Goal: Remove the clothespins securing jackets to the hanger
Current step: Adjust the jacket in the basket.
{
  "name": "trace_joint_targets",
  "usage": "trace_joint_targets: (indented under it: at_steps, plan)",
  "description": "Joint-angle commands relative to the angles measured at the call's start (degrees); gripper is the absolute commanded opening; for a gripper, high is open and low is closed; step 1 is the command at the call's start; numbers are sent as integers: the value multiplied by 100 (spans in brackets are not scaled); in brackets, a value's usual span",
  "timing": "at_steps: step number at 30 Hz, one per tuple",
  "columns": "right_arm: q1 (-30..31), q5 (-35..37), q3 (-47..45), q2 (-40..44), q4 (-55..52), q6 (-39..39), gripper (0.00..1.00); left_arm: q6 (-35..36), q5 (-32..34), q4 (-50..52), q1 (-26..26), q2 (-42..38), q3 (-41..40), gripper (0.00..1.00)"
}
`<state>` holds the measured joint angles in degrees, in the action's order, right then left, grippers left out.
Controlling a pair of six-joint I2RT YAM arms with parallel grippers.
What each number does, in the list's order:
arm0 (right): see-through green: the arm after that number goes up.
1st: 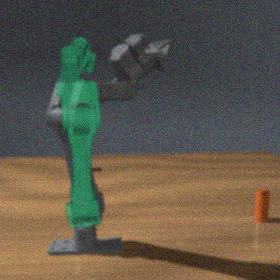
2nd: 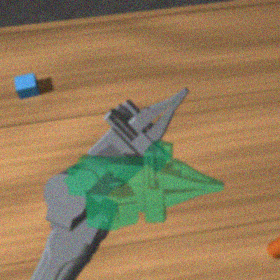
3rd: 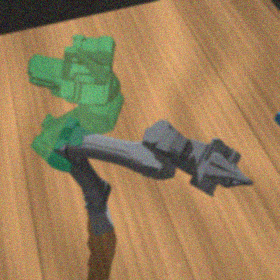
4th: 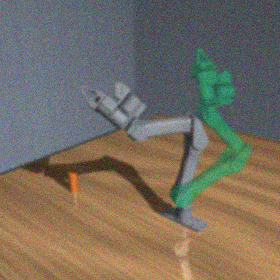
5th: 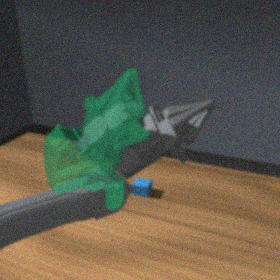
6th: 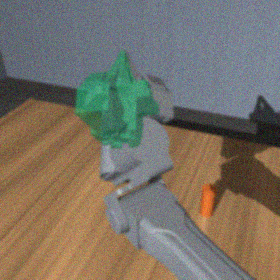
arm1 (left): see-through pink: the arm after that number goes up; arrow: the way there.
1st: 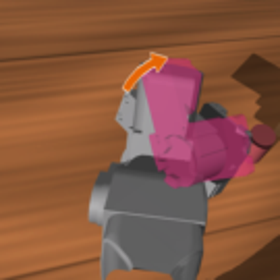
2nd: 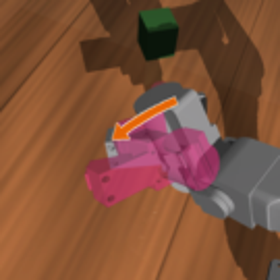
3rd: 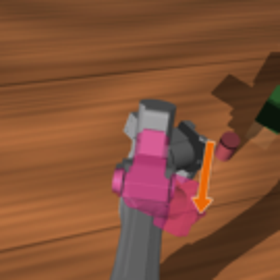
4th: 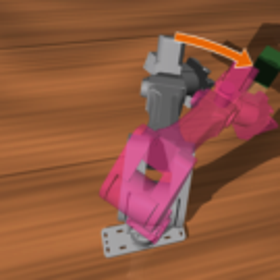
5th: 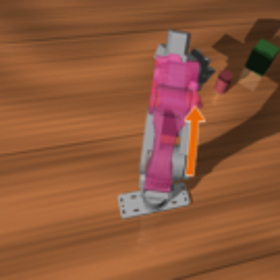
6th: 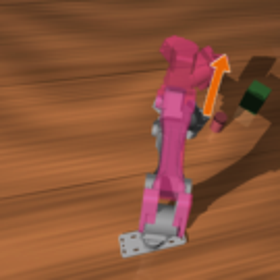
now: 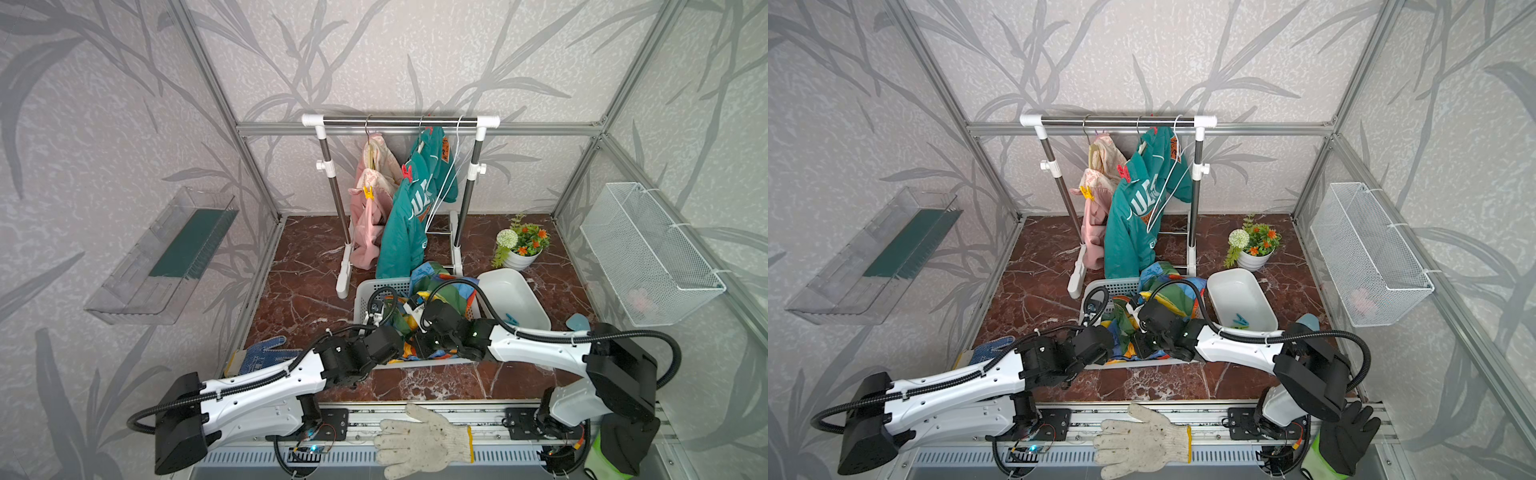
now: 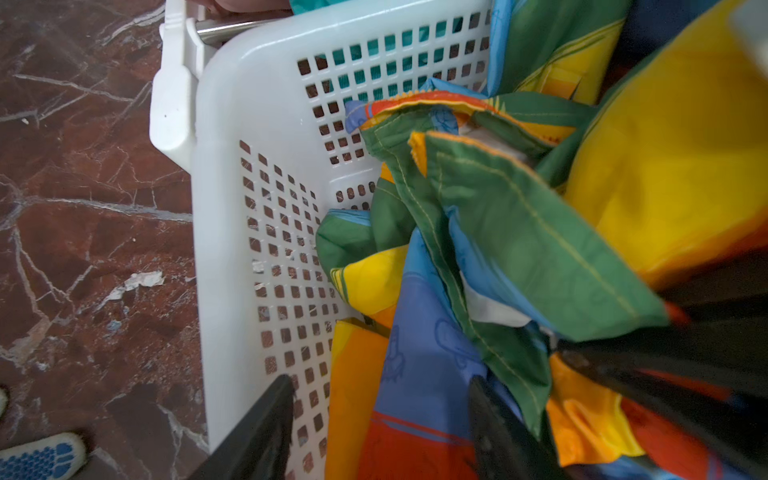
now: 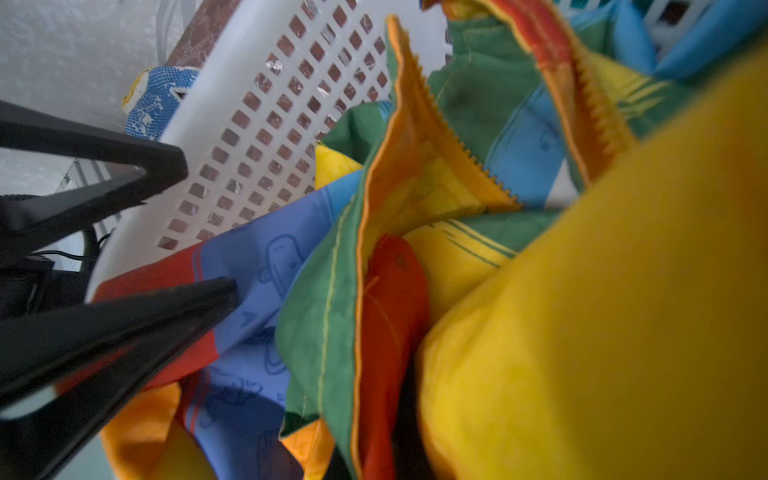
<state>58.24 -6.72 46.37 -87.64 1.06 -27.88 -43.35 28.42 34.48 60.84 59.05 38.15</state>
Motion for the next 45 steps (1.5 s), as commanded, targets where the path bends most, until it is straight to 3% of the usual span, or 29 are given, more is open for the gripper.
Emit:
trace_joint_targets:
  at_steps: [1,3,6,8,9,15,19,23,30,35,45]
  plan:
    - [6,-13,-106,-86,333,-193,0,-246,13,-172,-235,150,-28,65]
    - [-1,221,-233,48,311,-200,5,-171,-28,-189,-419,307,-59,65]
    - [-22,482,-241,395,-36,-88,26,64,-74,-146,-691,457,69,65]
    - [-23,536,-115,777,-358,107,53,329,4,-122,-740,395,240,65]
    - [-22,578,-60,943,-488,192,61,432,37,-132,-740,353,303,65]
    - [-79,1050,462,1898,-1493,582,89,728,-55,-205,-734,89,665,68]
    - [-512,1034,606,2283,-2034,664,96,997,-185,-370,-731,-40,782,69]
    - [-1372,808,423,2701,-2113,669,99,1183,-190,-356,-732,-66,942,70]
    - [-3276,-331,-149,3108,-1600,582,99,1230,-155,-479,-730,-147,930,72]
    - [-4253,-1677,-487,2441,-759,344,99,1345,-193,-559,-731,-105,961,75]
    - [-4387,-2720,-570,1123,1049,-228,98,1515,-79,-631,-731,-236,1098,80]
